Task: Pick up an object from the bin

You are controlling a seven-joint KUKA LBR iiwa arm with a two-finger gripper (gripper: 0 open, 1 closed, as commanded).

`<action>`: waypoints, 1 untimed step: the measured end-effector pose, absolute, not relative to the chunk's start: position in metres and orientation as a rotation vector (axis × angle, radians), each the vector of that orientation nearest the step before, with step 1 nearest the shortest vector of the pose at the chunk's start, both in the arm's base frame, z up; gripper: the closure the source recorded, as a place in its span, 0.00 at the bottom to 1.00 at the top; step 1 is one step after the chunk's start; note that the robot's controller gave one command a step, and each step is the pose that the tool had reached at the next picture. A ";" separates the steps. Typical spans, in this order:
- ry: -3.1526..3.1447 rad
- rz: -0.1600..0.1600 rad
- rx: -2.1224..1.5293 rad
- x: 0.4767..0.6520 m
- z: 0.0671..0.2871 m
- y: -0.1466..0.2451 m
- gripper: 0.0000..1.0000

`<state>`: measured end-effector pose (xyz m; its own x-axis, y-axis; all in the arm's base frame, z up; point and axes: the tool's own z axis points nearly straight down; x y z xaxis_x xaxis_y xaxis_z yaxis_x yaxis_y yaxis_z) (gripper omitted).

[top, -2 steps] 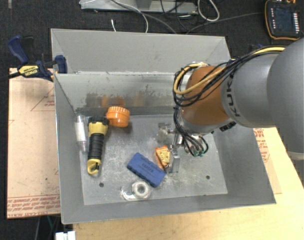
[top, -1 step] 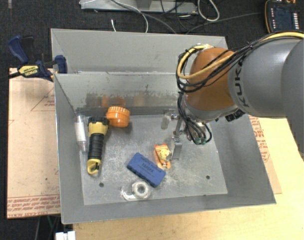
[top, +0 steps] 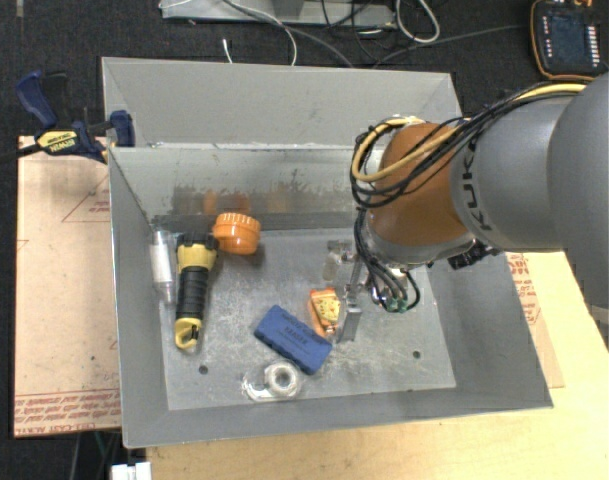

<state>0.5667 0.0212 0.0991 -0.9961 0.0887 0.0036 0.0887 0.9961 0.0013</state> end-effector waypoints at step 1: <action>-3.156 0.003 -0.128 0.559 0.071 0.027 0.00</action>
Offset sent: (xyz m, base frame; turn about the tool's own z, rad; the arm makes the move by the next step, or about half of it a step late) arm -0.0171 0.0070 -0.0291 0.1453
